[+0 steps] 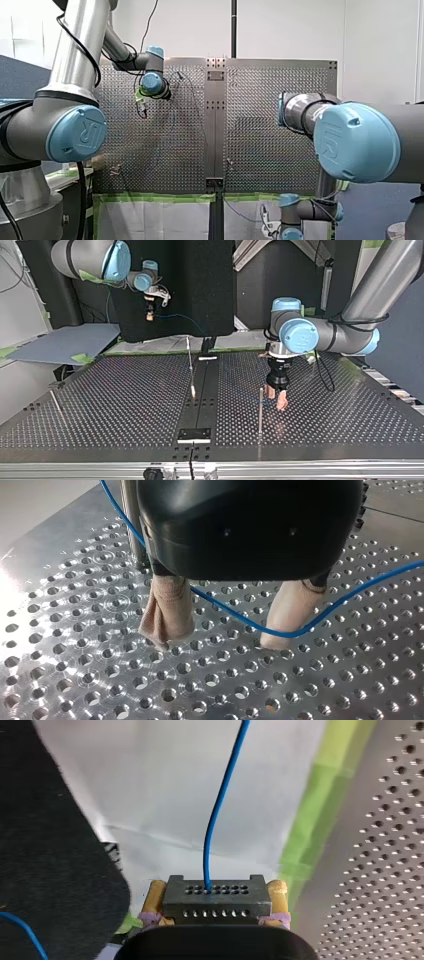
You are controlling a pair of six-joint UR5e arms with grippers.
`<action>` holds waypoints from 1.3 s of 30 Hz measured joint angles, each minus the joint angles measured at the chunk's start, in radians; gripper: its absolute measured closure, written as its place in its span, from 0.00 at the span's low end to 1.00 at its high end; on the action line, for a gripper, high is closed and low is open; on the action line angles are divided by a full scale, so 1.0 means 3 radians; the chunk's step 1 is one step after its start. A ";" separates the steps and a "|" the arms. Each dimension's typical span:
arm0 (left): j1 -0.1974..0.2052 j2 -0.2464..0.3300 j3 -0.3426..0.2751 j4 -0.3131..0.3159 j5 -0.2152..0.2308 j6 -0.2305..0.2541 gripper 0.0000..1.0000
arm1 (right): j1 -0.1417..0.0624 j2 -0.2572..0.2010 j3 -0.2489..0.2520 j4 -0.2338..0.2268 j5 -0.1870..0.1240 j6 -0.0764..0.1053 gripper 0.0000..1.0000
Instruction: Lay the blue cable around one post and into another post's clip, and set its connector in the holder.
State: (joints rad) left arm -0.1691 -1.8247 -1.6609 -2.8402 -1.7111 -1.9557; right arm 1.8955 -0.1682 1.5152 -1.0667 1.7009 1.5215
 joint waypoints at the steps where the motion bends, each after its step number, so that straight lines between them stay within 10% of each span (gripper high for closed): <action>1: 0.0000 0.0000 0.0000 0.0000 0.0000 0.0000 0.00 | 0.0000 -0.0023 0.0000 0.0016 0.0001 -0.0001 1.00; 21: 0.0000 0.0001 -0.0001 -0.0007 -0.0013 0.0000 0.00 | 0.0053 -0.0586 0.0351 -0.0025 -0.0027 -0.0038 1.00; 39: -0.0041 0.0001 0.0000 -0.0067 -0.0064 -0.0166 0.00 | 0.0047 -0.1108 0.0828 -0.0241 -0.0068 0.0117 1.00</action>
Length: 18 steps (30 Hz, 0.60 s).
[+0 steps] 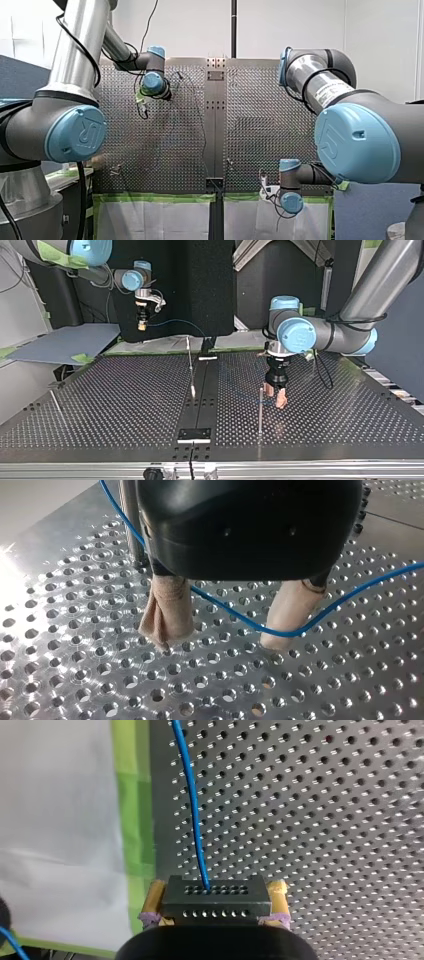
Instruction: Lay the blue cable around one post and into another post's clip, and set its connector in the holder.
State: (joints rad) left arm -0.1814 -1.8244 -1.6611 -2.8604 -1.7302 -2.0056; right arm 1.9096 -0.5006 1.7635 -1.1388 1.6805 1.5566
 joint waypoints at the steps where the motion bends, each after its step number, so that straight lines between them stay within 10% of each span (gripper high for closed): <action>1: -0.0002 0.0000 0.0000 0.0002 0.0001 -0.0022 0.00 | 0.0000 -0.0030 0.0007 0.0001 -0.0009 0.0004 1.00; 18: -0.0024 0.0039 -0.0078 0.0056 0.0001 -0.0543 0.00 | -0.0020 -0.0133 0.0017 0.0027 -0.0098 0.0030 1.00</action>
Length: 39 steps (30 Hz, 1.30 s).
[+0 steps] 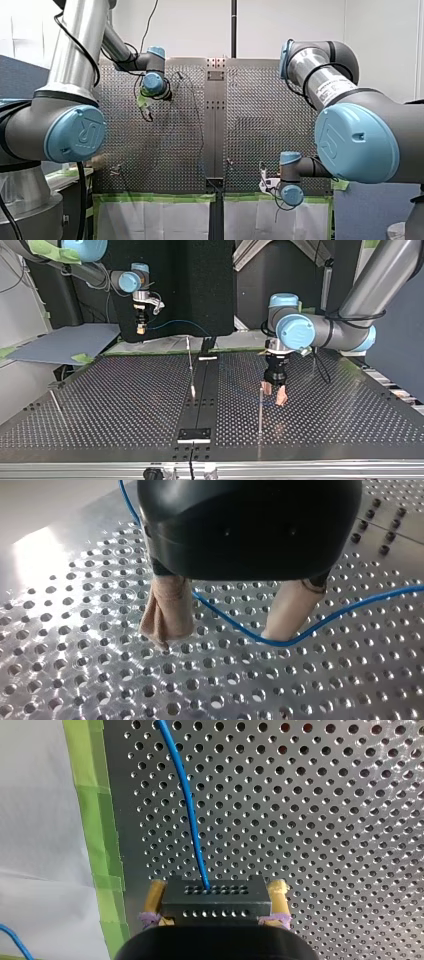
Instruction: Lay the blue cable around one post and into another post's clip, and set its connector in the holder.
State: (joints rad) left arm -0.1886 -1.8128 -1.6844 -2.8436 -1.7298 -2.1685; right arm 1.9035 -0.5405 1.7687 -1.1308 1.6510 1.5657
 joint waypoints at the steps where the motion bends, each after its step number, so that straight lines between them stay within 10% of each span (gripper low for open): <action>1: -0.0003 0.0006 -0.0002 0.0001 0.0001 -0.0026 0.00 | -0.0001 0.0000 0.0000 -0.0001 0.0000 0.0001 1.00; 20: -0.0051 0.0173 -0.0009 -0.0301 -0.0025 -0.0548 0.00 | -0.0007 0.0003 0.0000 0.0010 -0.0008 -0.0008 1.00; 39: -0.0115 0.0742 -0.0346 -0.0515 -0.0567 -0.1038 0.00 | -0.0017 0.0003 -0.0008 0.0009 -0.0014 0.0010 1.00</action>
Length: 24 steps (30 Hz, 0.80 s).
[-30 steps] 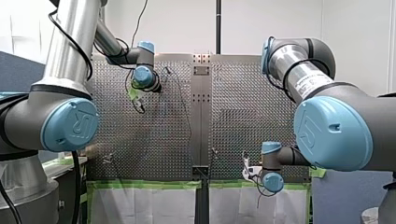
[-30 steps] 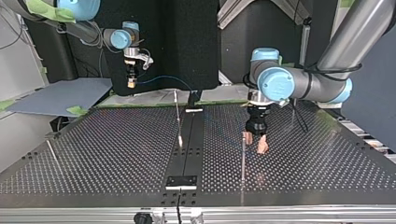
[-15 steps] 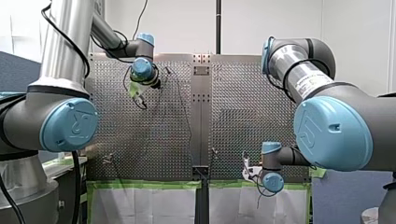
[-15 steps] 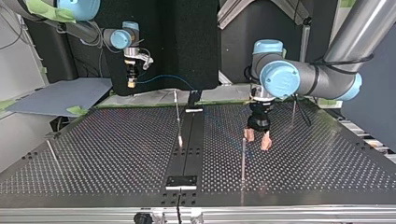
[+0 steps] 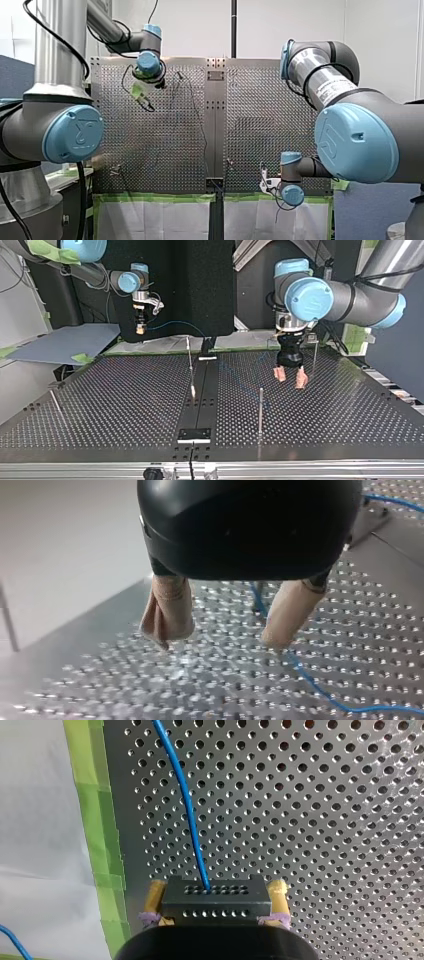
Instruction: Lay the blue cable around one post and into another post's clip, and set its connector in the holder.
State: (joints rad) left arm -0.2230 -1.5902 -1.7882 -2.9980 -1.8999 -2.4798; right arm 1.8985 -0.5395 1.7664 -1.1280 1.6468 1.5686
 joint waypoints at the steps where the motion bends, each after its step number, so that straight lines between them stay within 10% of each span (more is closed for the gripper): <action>1: 0.0004 0.0028 -0.0029 0.0001 -0.0024 0.0014 0.00 | 0.0000 0.0000 -0.0002 0.0001 -0.0001 0.0003 1.00; 13: 0.0023 0.0356 0.0101 -0.0222 -0.0209 0.0323 0.00 | -0.0010 0.0000 -0.0046 0.0068 -0.0003 0.0083 1.00; 24: 0.0045 0.0231 0.0375 -0.0498 -0.0171 0.0599 0.00 | -0.0011 0.0000 -0.0110 0.0187 -0.0002 0.0089 1.00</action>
State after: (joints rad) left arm -0.2094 -1.5208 -1.6758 -3.1474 -1.9512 -2.3002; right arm 1.8953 -0.5394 1.7336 -1.0719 1.6461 1.5954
